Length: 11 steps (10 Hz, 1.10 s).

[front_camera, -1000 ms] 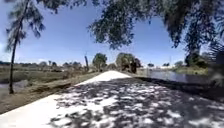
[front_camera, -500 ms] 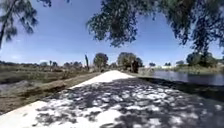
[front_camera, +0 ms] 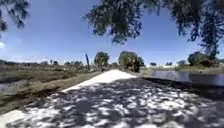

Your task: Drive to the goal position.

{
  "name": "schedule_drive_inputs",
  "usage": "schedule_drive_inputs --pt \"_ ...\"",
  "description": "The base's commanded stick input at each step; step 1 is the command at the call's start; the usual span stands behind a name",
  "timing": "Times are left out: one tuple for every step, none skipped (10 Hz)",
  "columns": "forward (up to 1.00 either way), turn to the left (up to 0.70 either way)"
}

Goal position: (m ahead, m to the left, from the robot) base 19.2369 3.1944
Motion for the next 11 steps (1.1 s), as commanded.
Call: schedule_drive_inputs --pt "1.0 0.0" --pt "1.0 -0.05" --pt "1.0 -0.21" --pt "1.0 -0.38" --pt "1.0 0.0" --pt "1.0 0.0" --pt "1.0 0.0" --pt "1.0 0.0" --pt "1.0 0.0" --pt "1.0 0.0" --pt "1.0 0.0"
